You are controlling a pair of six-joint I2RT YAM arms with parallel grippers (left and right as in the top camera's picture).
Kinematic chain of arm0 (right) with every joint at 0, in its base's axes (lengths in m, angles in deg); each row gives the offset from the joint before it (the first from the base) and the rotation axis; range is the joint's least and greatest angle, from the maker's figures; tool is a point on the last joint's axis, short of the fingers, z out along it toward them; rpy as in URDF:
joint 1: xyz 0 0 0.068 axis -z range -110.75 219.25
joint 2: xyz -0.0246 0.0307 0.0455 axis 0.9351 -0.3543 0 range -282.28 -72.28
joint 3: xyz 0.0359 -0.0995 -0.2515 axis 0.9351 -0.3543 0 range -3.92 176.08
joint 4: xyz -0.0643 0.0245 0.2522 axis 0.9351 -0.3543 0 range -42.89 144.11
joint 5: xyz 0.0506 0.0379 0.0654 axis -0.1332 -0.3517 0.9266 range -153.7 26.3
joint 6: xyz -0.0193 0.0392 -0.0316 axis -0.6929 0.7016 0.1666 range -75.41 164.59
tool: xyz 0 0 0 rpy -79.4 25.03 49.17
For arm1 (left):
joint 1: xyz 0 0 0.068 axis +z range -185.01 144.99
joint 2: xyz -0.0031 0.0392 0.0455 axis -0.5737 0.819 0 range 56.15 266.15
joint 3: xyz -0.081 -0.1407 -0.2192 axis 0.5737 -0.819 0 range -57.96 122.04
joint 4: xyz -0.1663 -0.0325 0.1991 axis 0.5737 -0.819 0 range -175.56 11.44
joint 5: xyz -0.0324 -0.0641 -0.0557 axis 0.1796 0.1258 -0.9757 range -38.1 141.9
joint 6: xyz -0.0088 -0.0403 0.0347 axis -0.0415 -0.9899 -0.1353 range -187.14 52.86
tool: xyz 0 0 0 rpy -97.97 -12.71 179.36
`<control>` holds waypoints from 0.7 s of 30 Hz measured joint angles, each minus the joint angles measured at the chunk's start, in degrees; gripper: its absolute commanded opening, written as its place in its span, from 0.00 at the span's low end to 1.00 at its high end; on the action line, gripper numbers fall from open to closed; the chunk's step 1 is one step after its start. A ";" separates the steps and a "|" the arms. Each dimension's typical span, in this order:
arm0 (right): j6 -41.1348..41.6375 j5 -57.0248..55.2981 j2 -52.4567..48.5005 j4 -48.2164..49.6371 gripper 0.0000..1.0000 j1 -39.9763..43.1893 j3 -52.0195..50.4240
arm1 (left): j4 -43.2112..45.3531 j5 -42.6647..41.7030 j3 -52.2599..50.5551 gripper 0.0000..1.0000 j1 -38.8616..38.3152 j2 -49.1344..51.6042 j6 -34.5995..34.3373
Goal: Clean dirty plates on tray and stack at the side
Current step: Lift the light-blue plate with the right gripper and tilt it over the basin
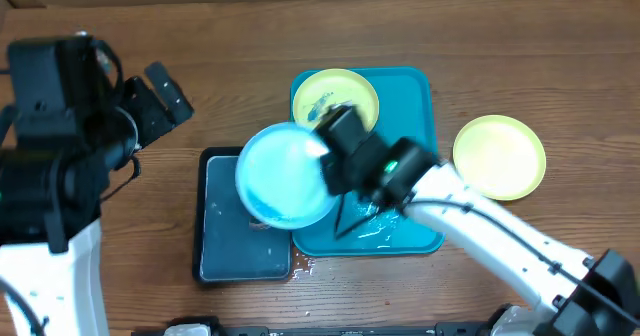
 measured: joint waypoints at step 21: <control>-3.69 -40.24 0.00 7.85 0.04 -23.06 0.00 | -1.31 -0.02 0.00 1.00 0.00 1.53 0.00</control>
